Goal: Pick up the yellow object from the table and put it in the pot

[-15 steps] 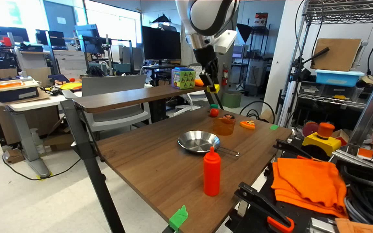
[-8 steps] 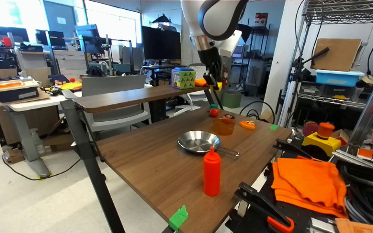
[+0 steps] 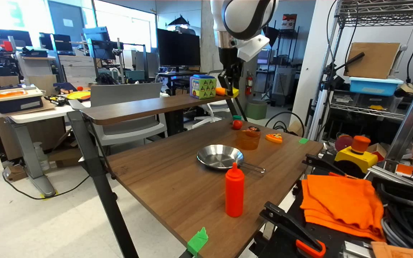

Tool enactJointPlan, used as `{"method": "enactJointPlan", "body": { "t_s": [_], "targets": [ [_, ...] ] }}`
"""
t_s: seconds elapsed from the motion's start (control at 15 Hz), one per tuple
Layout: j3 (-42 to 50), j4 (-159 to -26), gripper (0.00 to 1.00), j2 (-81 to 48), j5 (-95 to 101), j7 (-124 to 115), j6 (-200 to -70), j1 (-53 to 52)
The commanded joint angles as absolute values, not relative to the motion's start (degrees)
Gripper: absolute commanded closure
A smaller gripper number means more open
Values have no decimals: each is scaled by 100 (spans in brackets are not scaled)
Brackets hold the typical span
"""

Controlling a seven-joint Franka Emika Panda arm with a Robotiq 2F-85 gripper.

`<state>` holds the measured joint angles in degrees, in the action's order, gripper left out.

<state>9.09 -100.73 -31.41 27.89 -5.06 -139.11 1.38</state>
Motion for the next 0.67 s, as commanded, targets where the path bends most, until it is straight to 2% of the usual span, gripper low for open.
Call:
{"method": "enactJointPlan", "body": {
  "t_s": [0.0,0.6],
  "targets": [
    [799,-9993,80,-3168,2354,-251,-14046,244],
    [873,-10054,80,-3209,2436,-311,-14120,53]
  ]
}}
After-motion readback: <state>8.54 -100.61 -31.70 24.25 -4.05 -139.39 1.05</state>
